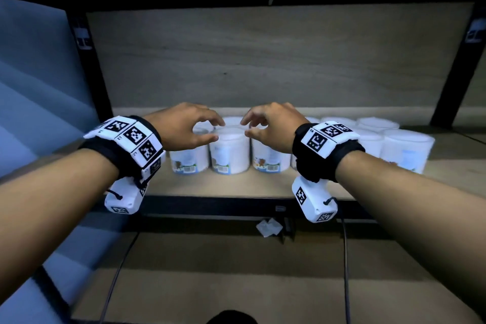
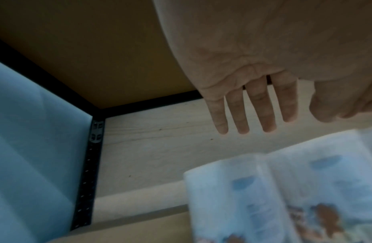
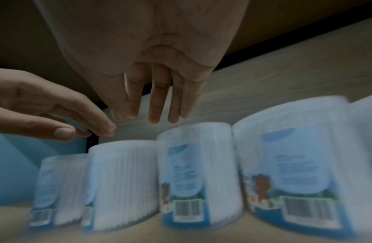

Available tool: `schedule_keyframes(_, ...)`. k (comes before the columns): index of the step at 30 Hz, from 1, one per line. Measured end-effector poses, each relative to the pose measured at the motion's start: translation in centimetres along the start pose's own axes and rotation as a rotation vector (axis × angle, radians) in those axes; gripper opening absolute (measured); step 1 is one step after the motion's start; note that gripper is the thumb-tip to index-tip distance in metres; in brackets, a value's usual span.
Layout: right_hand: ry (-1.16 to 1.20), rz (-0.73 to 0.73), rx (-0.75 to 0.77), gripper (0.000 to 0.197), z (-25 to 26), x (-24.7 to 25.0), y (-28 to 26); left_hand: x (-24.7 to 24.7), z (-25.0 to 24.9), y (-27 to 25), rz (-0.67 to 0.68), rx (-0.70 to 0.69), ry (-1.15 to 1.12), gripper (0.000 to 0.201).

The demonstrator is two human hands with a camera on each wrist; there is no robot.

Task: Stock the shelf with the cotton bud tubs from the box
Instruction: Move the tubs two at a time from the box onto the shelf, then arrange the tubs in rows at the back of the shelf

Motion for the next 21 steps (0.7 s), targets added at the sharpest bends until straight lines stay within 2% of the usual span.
schedule_keyframes(7, -0.093, 0.025, -0.108, 0.029, -6.2, 5.7, -2.9, -0.1, -7.3, 6.5, -0.015, -0.107, -0.109, 0.038)
schedule_keyframes(14, -0.204, 0.047, -0.233, 0.033, -14.0, 11.0, -7.3, -2.4, -15.1, 12.8, 0.004, -0.234, -0.202, 0.041)
schedule_keyframes(21, -0.214, 0.06, -0.389, 0.044, -20.0, 13.3, -10.8, -4.4, -20.5, 17.7, 0.03, -0.278, -0.232, 0.043)
Point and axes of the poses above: each hand's wrist, its own y-axis towards the middle knuckle, its own x-axis out of the back of the hand, z = x × y, the point moved 4 cm from there along y, towards the middle knuckle, and after that the axes turned 2 degrees about y, right-handed, at the moved point
